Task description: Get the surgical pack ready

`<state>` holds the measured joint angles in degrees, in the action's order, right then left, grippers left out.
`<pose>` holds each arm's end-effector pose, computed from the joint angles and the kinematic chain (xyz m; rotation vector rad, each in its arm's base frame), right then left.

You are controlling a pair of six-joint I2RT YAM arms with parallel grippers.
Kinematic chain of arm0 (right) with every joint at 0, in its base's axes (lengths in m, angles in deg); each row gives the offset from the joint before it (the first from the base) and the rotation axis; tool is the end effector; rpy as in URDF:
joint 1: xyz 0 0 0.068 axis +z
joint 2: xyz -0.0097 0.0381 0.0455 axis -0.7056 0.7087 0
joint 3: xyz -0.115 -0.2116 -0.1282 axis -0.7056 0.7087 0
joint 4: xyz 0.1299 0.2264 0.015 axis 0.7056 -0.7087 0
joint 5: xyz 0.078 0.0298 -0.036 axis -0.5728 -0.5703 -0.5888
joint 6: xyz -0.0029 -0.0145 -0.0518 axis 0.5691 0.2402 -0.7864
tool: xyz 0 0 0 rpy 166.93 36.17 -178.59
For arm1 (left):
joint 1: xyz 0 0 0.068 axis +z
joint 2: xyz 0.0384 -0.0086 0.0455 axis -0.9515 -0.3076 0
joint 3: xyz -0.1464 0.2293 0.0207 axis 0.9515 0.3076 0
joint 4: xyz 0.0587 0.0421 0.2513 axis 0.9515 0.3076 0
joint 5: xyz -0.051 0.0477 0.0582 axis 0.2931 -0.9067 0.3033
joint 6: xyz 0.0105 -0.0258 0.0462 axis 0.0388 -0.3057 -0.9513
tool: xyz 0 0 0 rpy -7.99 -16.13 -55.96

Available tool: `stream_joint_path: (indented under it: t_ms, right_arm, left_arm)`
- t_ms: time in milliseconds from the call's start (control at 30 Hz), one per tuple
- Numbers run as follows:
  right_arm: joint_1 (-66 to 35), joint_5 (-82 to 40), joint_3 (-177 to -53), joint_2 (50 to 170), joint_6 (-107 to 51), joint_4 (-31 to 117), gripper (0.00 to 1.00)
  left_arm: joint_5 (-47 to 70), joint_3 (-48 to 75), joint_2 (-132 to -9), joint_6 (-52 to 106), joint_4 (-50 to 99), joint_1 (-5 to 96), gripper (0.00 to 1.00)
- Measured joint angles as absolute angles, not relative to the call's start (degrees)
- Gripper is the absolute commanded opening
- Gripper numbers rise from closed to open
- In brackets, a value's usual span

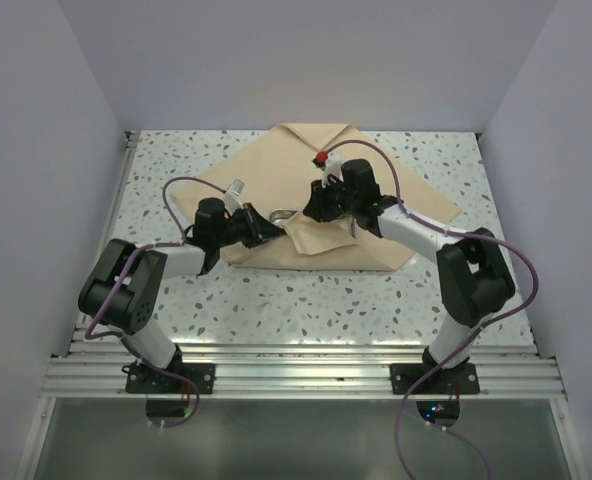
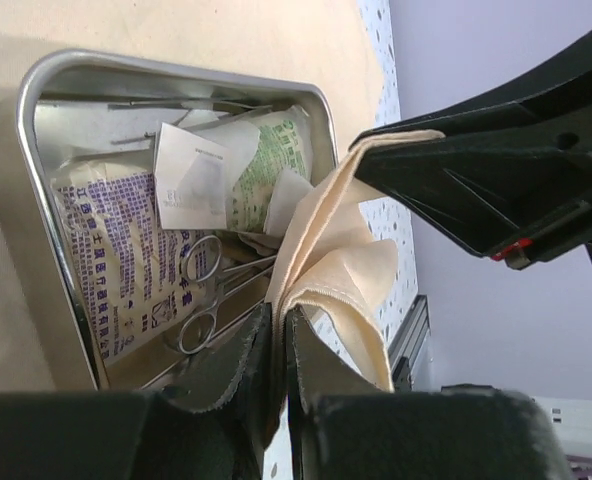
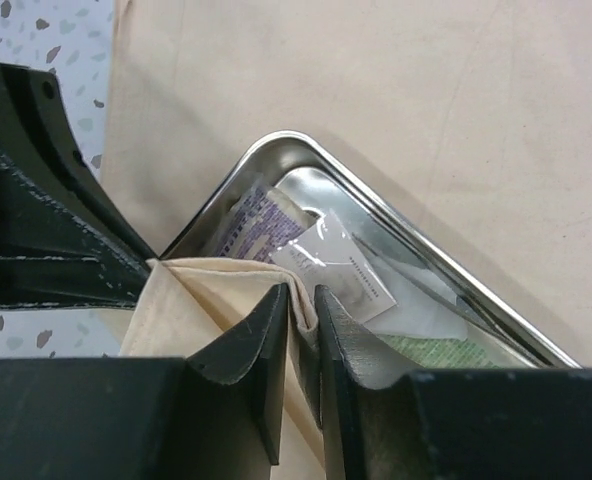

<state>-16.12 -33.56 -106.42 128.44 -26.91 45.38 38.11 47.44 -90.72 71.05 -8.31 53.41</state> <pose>0.3401 0.2005 0.2389 -0.6034 2.0727 0.7483 0.3001 -0.1228 0.1649 -0.2476 2.1619 -1.3961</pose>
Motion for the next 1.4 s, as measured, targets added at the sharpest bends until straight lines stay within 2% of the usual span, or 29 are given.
stream_joint_path:
  t_ms: [200,333,1400]
  right_arm:
    - [-17.32,-35.42,-112.96,134.62,-25.57,44.00,0.04]
    - [-17.91,-35.92,-114.53,136.70,-24.48,43.74,0.01]
    - [-25.19,-49.43,-133.46,155.89,-15.39,43.28,0.00]
  left_arm:
    - [34.63,45.80,-91.40,73.69,-9.67,52.91,0.19]
    - [33.03,43.53,-93.11,74.79,-10.26,52.82,0.21]
    - [26.50,27.03,-107.68,71.84,-7.20,52.78,0.23]
